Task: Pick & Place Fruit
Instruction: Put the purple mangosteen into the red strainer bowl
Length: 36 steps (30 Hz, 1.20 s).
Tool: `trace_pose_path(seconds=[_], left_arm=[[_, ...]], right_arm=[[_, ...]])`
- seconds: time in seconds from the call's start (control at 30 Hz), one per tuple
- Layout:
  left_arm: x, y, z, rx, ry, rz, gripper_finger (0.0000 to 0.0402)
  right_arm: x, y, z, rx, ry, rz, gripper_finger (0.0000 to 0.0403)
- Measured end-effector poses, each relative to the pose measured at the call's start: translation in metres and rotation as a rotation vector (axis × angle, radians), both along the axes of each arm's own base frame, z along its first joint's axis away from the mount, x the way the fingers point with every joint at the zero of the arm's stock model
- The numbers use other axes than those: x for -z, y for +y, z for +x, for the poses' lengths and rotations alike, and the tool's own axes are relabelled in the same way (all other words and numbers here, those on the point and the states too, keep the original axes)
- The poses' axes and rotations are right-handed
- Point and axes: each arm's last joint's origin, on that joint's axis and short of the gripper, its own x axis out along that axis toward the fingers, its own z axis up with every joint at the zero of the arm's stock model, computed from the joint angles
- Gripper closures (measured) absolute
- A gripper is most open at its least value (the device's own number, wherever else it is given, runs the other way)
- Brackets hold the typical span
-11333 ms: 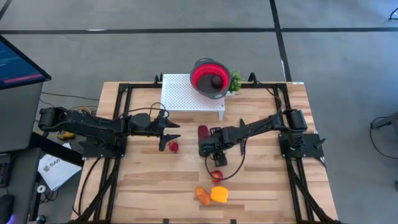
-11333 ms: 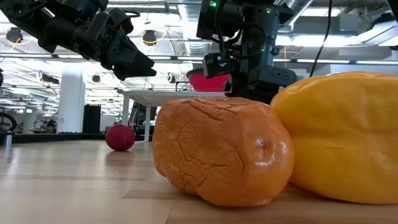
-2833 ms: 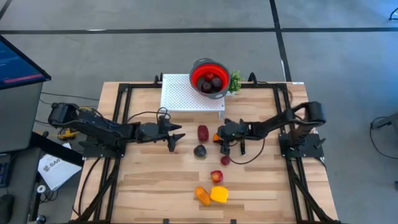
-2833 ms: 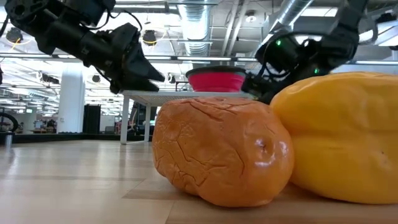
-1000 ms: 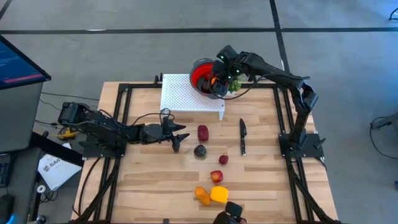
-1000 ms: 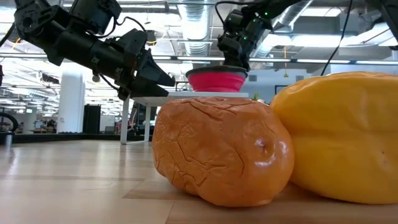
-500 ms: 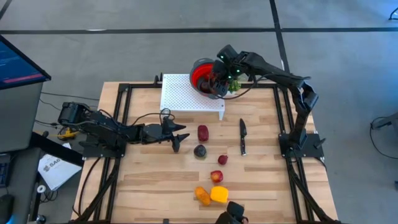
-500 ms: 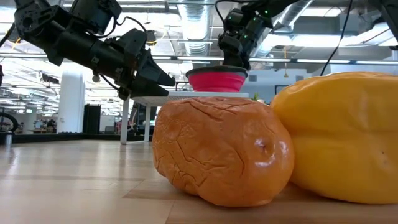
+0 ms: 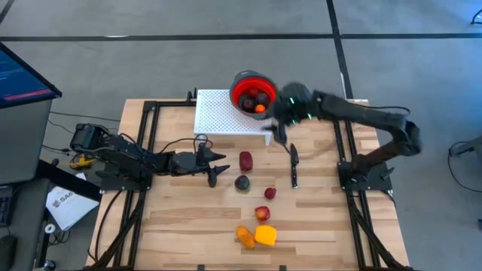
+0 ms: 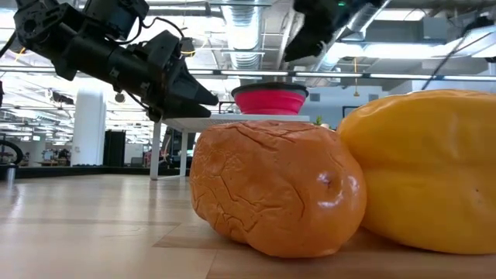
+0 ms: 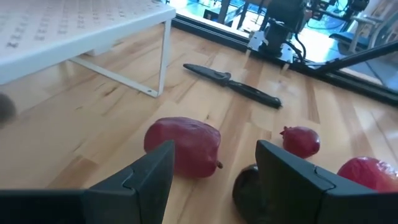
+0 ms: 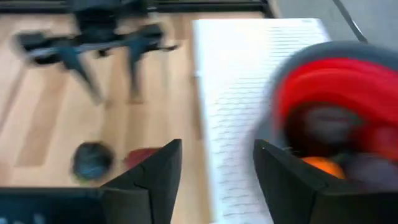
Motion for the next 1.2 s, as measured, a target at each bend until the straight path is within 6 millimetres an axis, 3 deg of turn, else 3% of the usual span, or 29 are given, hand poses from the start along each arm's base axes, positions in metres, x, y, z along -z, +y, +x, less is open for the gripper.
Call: trace_pose_path(seconds=[0.1,0.2,0.4,0.6,0.9,1.2], left_arm=[[0.0,0.0,0.0,0.035,0.022,0.065,0.0183],[0.0,-0.004,0.001,0.189,0.053,0.161,0.0183],[-0.009,-0.006,0.009,0.335,0.034,0.204,0.0175],[-0.02,-0.01,0.037,0.451,0.138,0.223,0.0125],[0.01,-0.014,0.08,0.535,0.276,0.319,0.0061],[0.039,-0.015,0.083,0.561,0.376,0.324,0.0066]], right_arm=[[0.032,0.031,-0.014,-0.054,-0.088,0.019,0.0226],[0.068,0.056,-0.025,-0.077,-0.18,0.091,0.0238],[0.116,0.079,-0.04,-0.023,-0.341,0.202,0.0258],[0.13,0.082,-0.046,-0.007,-0.385,0.218,0.0274],[0.138,0.089,-0.05,-0.034,-0.357,0.225,0.0279],[0.139,0.106,-0.05,-0.116,-0.346,0.217,0.028]])
